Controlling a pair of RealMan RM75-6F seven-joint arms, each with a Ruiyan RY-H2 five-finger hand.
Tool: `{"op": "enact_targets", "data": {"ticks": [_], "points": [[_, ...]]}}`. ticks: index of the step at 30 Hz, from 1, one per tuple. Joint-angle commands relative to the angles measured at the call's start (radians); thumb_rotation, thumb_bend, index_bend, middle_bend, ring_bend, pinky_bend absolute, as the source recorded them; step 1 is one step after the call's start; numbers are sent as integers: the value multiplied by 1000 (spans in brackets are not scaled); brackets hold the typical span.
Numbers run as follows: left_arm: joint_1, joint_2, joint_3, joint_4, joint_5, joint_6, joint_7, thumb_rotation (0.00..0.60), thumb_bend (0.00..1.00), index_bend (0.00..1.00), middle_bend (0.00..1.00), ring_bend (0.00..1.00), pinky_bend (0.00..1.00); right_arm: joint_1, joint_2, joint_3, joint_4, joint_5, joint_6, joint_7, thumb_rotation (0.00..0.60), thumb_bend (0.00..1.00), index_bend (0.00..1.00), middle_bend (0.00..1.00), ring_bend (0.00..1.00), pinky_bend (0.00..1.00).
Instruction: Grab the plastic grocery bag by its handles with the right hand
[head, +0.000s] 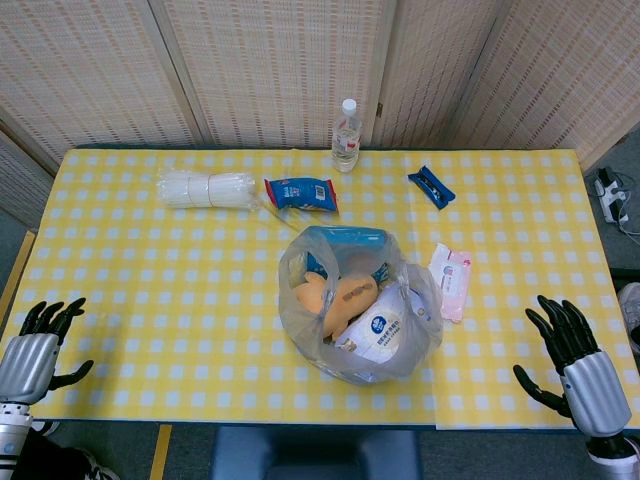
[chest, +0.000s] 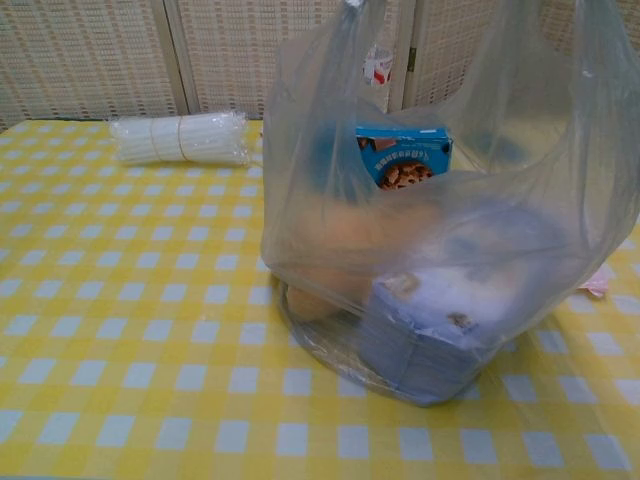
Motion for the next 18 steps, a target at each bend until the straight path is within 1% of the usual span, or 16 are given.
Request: {"op": "enact_targets", "data": {"ticks": [1, 8, 14, 15, 18], "points": [[0, 0, 0, 1, 0, 0, 0, 600, 267, 93, 252, 121, 0, 2, 3, -1, -5, 2, -7, -3, 600, 343, 0, 0, 0, 0], [-5, -3, -1, 0, 1, -6, 2, 600, 267, 93, 252, 120, 0, 0, 22, -11, -18, 8, -26, -9, 600, 343, 0, 0, 0, 0], [0, 2, -1, -1, 5, 6, -5, 600, 267, 93, 251, 120, 0, 19, 36, -10, -31, -2, -44, 21, 600, 344, 0, 0, 0, 0], [2, 4, -2, -2, 5, 9, -8, 600, 267, 93, 252, 120, 0, 24, 36, -12, -26, -12, -45, 34, 600, 343, 0, 0, 0, 0], [8, 8, -4, -1, 3, 21, -15, 600, 267, 93, 251, 121, 0, 51, 39, -20, -8, -51, -43, 125, 600, 340, 0, 0, 0, 0]]}}
